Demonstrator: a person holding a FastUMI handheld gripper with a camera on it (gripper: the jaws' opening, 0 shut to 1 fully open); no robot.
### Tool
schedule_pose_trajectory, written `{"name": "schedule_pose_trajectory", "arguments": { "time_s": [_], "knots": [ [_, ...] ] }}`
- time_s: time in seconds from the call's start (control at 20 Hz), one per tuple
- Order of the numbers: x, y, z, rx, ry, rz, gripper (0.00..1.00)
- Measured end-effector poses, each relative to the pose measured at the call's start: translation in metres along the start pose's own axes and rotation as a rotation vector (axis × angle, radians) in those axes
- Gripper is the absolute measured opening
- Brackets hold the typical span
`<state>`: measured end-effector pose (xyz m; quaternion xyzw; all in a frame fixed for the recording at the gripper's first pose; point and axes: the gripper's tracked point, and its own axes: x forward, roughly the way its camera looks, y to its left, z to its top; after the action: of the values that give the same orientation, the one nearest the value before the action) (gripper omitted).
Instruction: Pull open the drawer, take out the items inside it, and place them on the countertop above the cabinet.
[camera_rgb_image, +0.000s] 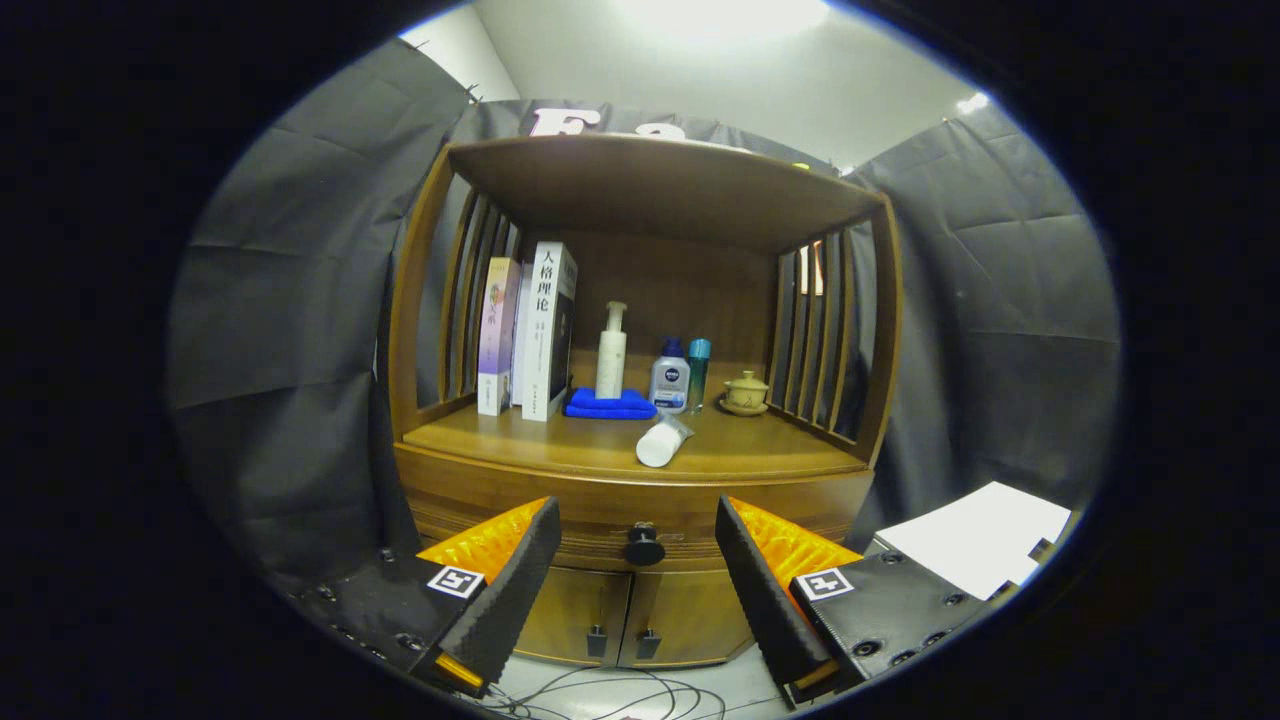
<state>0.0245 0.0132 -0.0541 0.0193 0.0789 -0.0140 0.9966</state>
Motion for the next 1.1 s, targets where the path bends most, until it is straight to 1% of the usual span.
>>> {"name": "schedule_pose_trajectory", "arguments": {
  "time_s": [0.1, 0.25, 0.35, 0.5, 0.85, 1.1],
  "knots": [
    [-0.017, -0.001, 0.007, 0.004, -0.004, -0.006, 0.97],
    [-0.035, -0.006, 0.01, -0.038, 0.005, -0.031, 0.97],
    [-0.042, -0.002, 0.015, -0.033, -0.009, -0.026, 0.97],
    [-0.048, -0.005, 0.016, -0.02, -0.021, -0.032, 0.97],
    [-0.057, 0.001, 0.018, -0.044, -0.034, -0.028, 0.97],
    [-0.059, -0.004, 0.021, -0.037, -0.04, -0.046, 0.97]
  ]
}}
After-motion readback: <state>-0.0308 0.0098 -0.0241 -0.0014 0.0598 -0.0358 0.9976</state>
